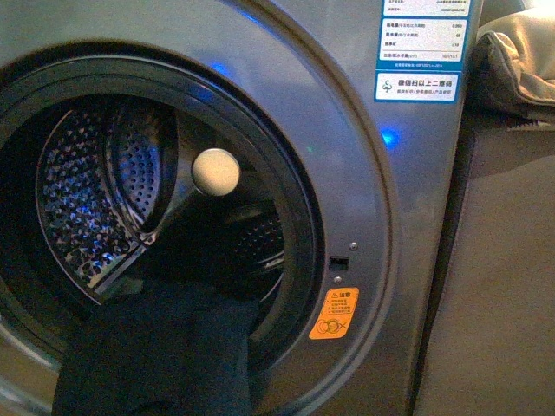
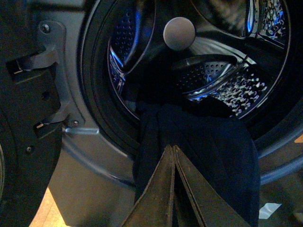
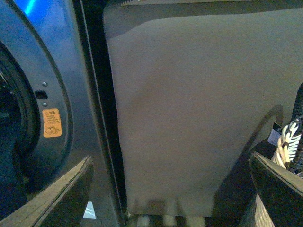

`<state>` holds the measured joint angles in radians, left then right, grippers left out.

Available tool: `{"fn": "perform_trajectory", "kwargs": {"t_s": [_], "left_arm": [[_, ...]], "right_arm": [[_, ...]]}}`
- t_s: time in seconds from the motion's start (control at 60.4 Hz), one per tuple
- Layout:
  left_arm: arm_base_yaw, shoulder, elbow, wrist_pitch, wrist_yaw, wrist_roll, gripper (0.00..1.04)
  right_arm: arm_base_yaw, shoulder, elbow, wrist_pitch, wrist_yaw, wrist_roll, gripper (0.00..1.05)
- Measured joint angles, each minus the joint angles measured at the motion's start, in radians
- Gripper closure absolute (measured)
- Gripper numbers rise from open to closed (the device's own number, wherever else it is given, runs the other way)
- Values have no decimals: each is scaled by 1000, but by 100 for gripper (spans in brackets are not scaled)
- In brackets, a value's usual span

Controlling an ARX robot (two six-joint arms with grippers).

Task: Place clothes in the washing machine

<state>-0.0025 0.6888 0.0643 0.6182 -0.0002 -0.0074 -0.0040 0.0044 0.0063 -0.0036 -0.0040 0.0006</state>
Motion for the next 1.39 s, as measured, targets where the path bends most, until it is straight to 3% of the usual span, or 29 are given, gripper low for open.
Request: {"fn": "perform_trajectory", "kwargs": {"t_s": [0.166, 0.431, 1.06, 1.176, 1.392], "left_arm": [[0, -62, -46, -6, 1, 0, 101], [0, -272, -47, -201, 0, 0, 101], [0, -514, -47, -439, 0, 0, 101], [0, -657, -47, -605, 0, 1, 101], [0, -683, -47, -616, 0, 1, 101]], "right_arm": [[0, 0, 0, 0, 0, 0, 7], [0, 0, 0, 0, 0, 0, 7], [0, 0, 0, 0, 0, 0, 7], [0, 0, 0, 0, 1, 0, 7], [0, 0, 0, 0, 0, 0, 7]]}}
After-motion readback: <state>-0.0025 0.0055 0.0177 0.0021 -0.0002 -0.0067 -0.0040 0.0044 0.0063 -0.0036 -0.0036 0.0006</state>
